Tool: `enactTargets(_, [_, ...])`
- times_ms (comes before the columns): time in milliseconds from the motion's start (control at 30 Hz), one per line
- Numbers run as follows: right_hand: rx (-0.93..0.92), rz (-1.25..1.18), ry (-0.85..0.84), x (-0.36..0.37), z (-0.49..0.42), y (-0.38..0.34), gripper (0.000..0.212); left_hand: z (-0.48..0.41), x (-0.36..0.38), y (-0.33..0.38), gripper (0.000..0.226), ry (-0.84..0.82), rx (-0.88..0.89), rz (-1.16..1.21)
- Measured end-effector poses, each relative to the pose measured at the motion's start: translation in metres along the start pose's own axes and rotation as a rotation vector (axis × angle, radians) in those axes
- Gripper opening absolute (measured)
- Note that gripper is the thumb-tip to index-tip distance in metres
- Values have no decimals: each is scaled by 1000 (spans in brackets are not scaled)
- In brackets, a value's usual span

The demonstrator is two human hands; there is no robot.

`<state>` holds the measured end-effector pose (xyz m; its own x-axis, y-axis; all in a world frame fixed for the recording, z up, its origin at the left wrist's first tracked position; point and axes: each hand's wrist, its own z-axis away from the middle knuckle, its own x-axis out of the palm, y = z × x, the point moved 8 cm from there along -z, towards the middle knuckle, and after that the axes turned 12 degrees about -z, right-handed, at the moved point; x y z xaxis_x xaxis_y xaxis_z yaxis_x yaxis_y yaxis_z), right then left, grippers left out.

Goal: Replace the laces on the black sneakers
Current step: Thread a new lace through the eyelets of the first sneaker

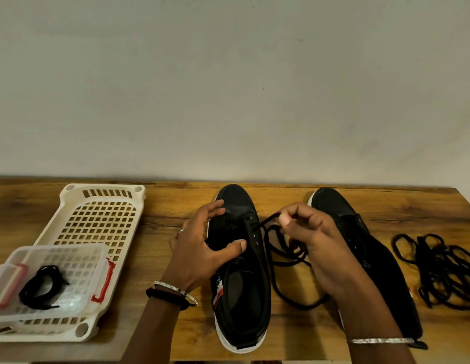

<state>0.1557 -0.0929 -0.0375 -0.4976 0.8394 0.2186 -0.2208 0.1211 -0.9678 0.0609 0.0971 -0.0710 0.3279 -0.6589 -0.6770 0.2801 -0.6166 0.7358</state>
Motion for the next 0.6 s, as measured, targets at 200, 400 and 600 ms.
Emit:
enactTargets(200, [98, -890, 10, -5, 4, -6, 25, 0, 0, 0, 84, 6, -8, -9])
enactTargets(400, [85, -235, 134, -25, 1, 3, 17, 0, 1, -1, 84, 3, -5, -1])
enactTargets(600, [-63, 703, -62, 5, -3, 7, 6, -1, 2, -2, 84, -3, -6, 10])
